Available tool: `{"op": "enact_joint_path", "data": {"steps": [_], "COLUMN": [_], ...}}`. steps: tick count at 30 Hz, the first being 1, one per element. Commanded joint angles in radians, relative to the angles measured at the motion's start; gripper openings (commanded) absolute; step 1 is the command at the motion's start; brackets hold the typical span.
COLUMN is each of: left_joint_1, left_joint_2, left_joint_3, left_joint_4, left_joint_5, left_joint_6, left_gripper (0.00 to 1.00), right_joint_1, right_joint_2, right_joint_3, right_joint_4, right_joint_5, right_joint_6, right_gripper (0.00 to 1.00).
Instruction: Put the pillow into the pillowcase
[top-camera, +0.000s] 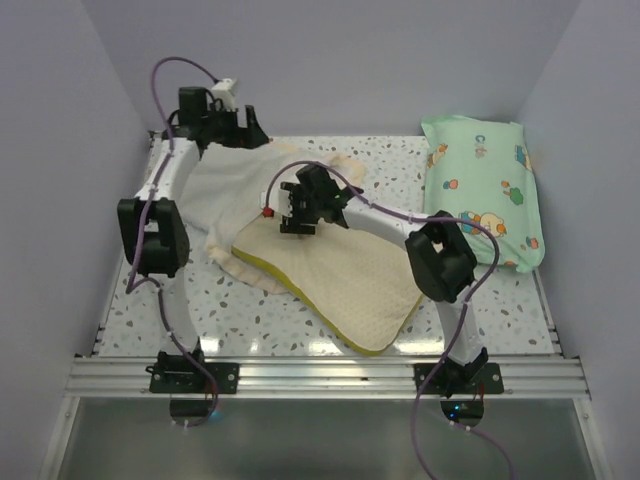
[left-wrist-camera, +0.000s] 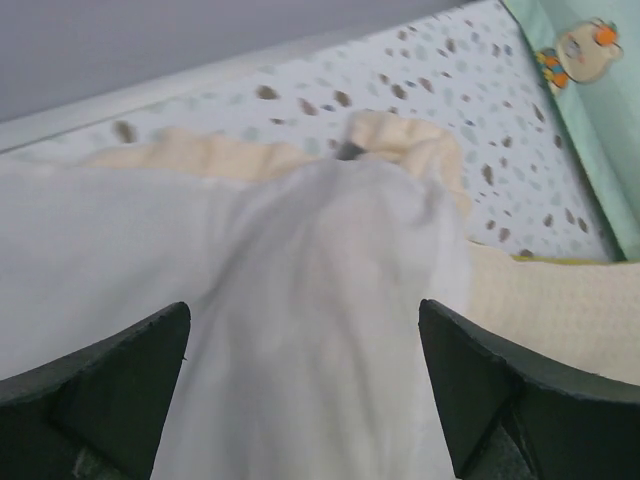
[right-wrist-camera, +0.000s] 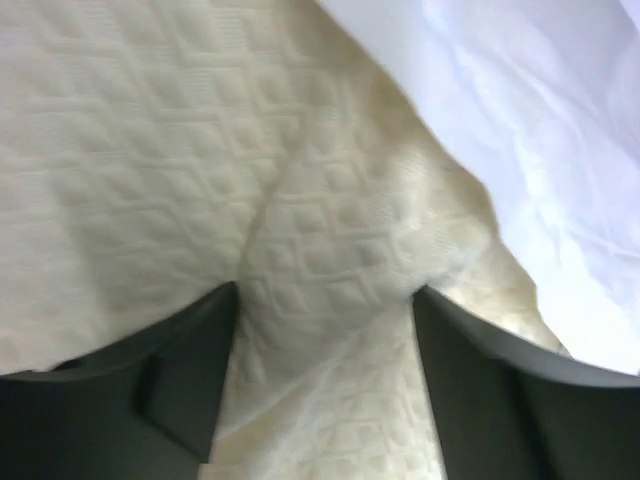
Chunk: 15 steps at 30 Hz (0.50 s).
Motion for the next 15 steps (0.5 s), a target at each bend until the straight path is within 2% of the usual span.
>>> {"op": "enact_joint_path", "data": {"steps": [1, 2, 5, 6, 8, 9, 11, 12, 15], "left_joint_1": [0.146, 0.167, 0.213, 0.216, 0.214, 0.217, 0.216, 0.217, 0.210], "left_joint_2": [-0.242, -0.282, -0.481, -0.535, -0.693, -0.745, -0.882, -0.920, -1.072], "left_joint_3": [0.010, -0.030, -0.292, -0.452, -0.621, -0.789, -0.930, -1.045, -1.217], "left_joint_4": [-0.021, -0.034, -0.044, -0.028, 0.011, 0.081, 0.136, 0.181, 0.283], "left_joint_5": [-0.097, -0.111, -0.107, -0.094, -0.052, -0.041, 0.007, 0.019, 0.041], "left_joint_6": [0.079, 0.147, 0.253, 0.286, 0.348, 0.356, 0.379, 0.391, 0.434], "left_gripper": [1.00, 1.00, 0.99, 0.97, 0.93, 0.93, 0.92, 0.91, 0.88], "right_joint_1": [-0.019, -0.017, -0.017, -0.016, -0.002, 0.009, 0.019, 0.024, 0.070], "right_joint_2": [-0.059, -0.080, -0.165, -0.175, -0.179, -0.177, -0.175, -0.172, -0.165], "right_joint_3": [0.068, 0.071, 0.083, 0.096, 0.142, 0.148, 0.125, 0.117, 0.064], "right_joint_4": [-0.090, -0.109, -0.198, -0.228, -0.328, -0.356, -0.344, -0.339, -0.272], "right_joint_5": [0.069, 0.064, 0.017, 0.002, -0.025, -0.041, -0.057, -0.078, -0.063], "right_joint_6": [0.075, 0.098, 0.193, 0.259, 0.340, 0.427, 0.565, 0.599, 0.705], "right_gripper": [0.78, 0.84, 0.84, 0.84, 0.84, 0.85, 0.85, 0.85, 0.83]}}
